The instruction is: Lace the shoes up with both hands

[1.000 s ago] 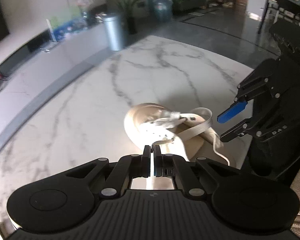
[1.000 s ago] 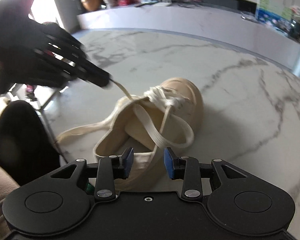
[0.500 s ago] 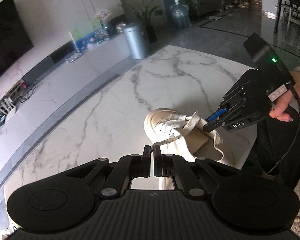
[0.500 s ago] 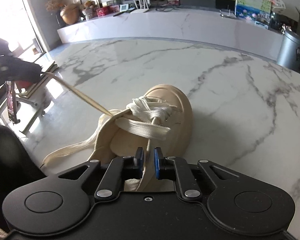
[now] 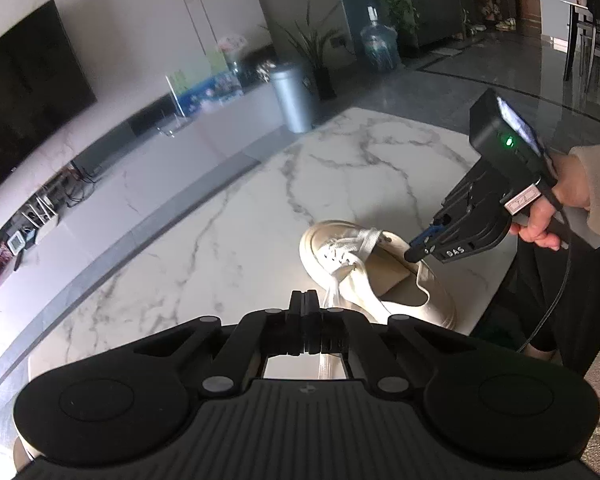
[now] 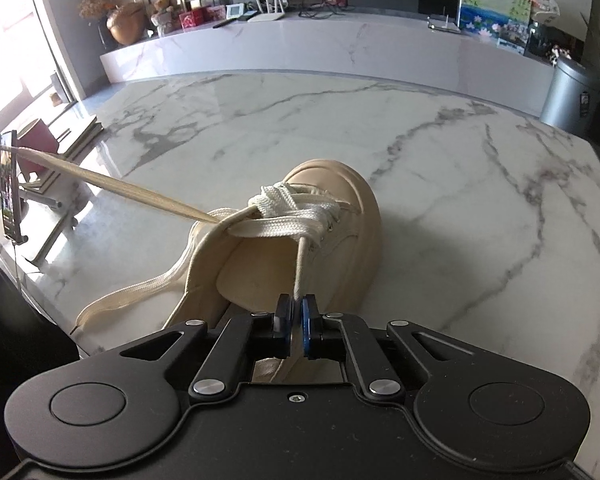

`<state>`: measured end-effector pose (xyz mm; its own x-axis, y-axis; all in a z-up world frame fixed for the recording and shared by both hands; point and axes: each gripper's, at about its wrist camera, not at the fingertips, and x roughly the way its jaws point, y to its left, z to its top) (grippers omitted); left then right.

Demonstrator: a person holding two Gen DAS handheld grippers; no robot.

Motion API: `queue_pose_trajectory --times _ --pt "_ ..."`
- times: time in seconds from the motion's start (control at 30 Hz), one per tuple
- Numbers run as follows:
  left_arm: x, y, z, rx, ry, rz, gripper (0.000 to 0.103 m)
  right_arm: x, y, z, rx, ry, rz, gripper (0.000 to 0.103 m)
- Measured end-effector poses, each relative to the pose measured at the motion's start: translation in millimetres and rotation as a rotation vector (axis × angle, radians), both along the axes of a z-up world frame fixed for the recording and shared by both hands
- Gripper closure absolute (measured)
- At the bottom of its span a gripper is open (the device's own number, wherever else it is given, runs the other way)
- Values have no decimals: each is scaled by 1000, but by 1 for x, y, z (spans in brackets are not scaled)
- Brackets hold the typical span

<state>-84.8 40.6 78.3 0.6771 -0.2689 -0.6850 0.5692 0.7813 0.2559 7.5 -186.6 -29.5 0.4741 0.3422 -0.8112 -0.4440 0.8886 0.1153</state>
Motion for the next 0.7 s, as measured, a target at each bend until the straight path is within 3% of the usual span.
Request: queue_pose_trajectory --times 0.13,0.2,0.3,0.43,0.5,0.57,0.7 --pt "-5 3 1 -14 -11 20 103 -2 3 1 -20 -6 2 99" --pt "-6 6 -4 -58 24 32 100 -4 3 2 -21 -8 0 98" --pt "-1 12 -19 -112 67 99 86 -12 1 6 -7 -29 -7 98" --pt "9 19 -41 -205 107 235 82 -20 -2 7 3 -57 -10 98" --pt "14 21 -53 -241 123 281 71 -23 -2 6 0 -74 -13 97" --pt "20 18 -68 -228 132 317 66 -27 -4 4 1 -94 -18 93" --pt "32 16 -97 -168 187 349 66 -29 -9 -1 31 -98 -31 91"
